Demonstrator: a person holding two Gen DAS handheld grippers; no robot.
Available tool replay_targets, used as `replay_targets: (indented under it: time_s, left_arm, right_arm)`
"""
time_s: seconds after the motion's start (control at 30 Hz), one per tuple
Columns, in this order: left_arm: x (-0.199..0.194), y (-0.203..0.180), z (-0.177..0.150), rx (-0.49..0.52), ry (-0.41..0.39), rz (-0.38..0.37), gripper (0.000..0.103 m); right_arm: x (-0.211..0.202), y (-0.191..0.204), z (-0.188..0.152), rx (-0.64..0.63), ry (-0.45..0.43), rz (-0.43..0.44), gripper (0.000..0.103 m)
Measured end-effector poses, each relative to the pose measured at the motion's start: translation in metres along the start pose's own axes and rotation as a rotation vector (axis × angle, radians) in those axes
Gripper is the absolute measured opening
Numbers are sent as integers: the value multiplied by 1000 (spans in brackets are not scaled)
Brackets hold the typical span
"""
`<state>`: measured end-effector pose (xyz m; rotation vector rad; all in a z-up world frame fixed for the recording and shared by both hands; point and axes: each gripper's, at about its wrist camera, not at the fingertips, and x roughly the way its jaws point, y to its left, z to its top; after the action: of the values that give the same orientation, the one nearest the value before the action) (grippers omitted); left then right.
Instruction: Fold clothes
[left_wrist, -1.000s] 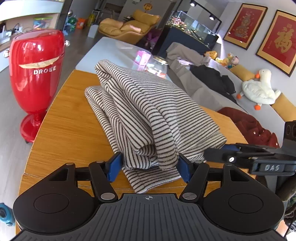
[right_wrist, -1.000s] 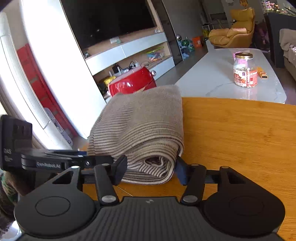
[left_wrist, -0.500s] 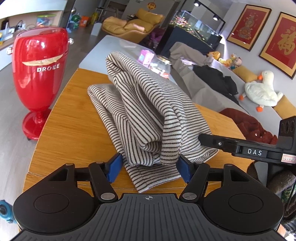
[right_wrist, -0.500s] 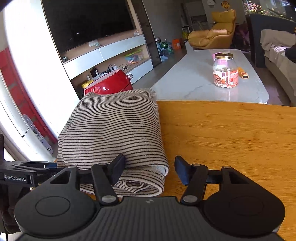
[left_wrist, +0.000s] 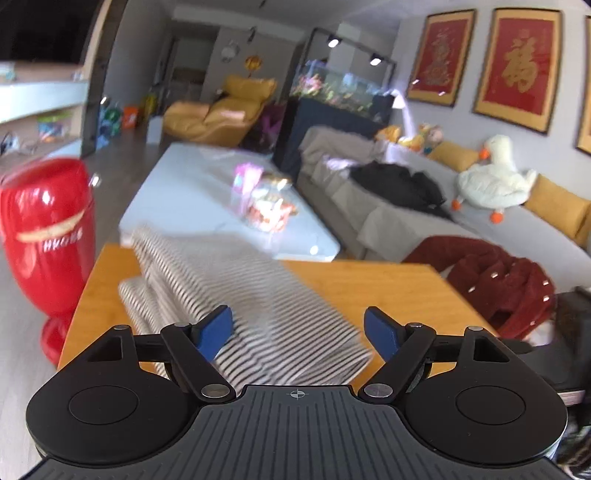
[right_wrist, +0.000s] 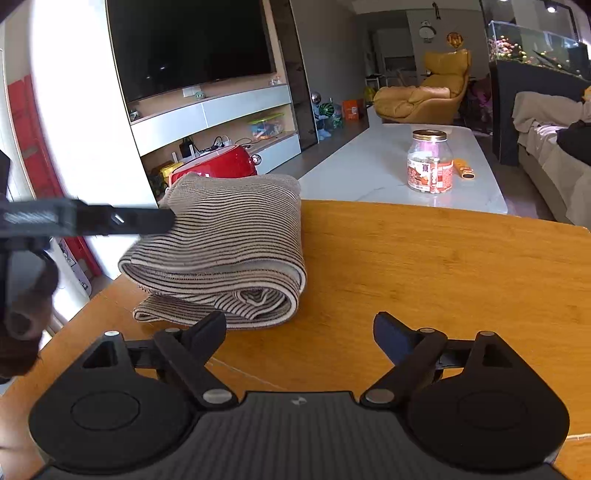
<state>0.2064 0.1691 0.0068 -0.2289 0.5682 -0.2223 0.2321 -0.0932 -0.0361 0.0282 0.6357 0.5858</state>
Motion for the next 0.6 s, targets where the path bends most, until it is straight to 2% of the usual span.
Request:
replay_targets:
  time_s: [0.07, 0.2, 0.23, 0.3, 0.4, 0.53, 0.6]
  left_arm:
    - [14, 12, -10, -41, 34, 45, 78]
    - [-8, 10, -12, -116, 13, 112, 82]
    - [-15, 5, -16, -124, 8, 153, 84]
    - [-28, -7, -29, -134, 4, 243, 96]
    - [-44, -26, -58, -152, 42, 342, 100]
    - [-50, -49, -91, -172, 119, 413, 103]
    - [-47, -63, -101, -121, 124, 489, 103]
  right_arm:
    - [-12, -4, -7, -6, -2, 0, 102]
    - [-30, -10, -21, -37, 12, -12, 103]
    - [-33, -11, -24, -47, 16, -21, 103]
    - [-41, -12, -31, -58, 22, -37, 103]
    - [-50, -14, -40, -52, 48, -58, 103]
    - [-50, -15, -49, -36, 116, -114, 103]
    - [-49, -13, -49, -41, 115, -146, 103]
